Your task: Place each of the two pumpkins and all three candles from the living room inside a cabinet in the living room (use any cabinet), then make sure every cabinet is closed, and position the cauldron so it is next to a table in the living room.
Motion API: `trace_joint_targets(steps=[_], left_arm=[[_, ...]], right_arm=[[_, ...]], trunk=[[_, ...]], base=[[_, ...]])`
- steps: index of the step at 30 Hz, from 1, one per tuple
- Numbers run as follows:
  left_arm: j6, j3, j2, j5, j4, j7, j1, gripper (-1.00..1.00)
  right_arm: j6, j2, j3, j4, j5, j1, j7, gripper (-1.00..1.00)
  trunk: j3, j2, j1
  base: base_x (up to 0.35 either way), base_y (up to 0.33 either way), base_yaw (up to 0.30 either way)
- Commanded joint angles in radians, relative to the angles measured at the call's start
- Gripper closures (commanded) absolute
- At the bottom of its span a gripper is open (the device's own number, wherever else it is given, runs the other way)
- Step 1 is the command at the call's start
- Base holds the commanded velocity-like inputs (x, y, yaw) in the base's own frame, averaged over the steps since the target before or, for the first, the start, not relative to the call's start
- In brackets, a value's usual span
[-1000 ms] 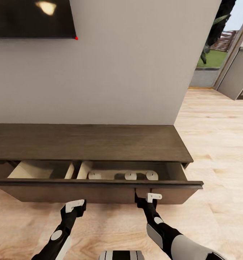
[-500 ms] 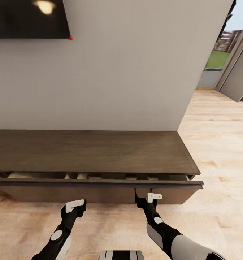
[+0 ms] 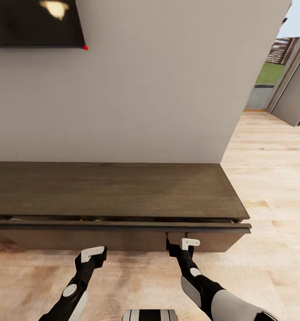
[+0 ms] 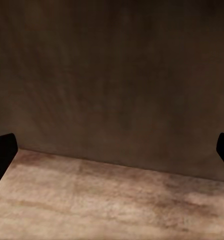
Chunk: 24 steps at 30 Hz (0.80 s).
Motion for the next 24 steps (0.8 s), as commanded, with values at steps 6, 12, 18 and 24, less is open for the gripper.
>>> trace_joint_targets(steps=[6, 12, 18, 24], left_arm=[[-0.003, -0.004, 0.001, 0.008, 0.0, 0.004, 0.0, -1.0], [-0.005, -0.004, 0.001, 0.008, 0.0, 0.003, 0.0, -1.0], [-0.005, -0.005, 0.001, 0.008, 0.0, 0.001, 0.0, -1.0], [-0.005, -0.006, 0.001, 0.008, 0.0, 0.0, 0.0, -1.0]], right_arm=[[-0.003, 0.0, 0.007, 0.0, -0.004, -0.001, -0.007, -1.0], [-0.003, 0.0, 0.007, -0.001, -0.004, -0.001, -0.007, -1.0], [-0.003, 0.0, 0.007, -0.001, -0.004, -0.001, -0.007, -1.0], [-0.003, 0.0, 0.007, -0.001, -0.004, -0.001, -0.007, -1.0]], trunk=[[-0.001, 0.0, 0.0], [-0.001, 0.0, 0.0], [-0.001, 0.0, 0.0], [-0.001, 0.0, 0.0]], base=[[0.136, 0.0, 0.0], [0.03, 0.0, 0.0], [-0.028, 0.0, 0.0], [-0.136, 0.0, 0.0]])
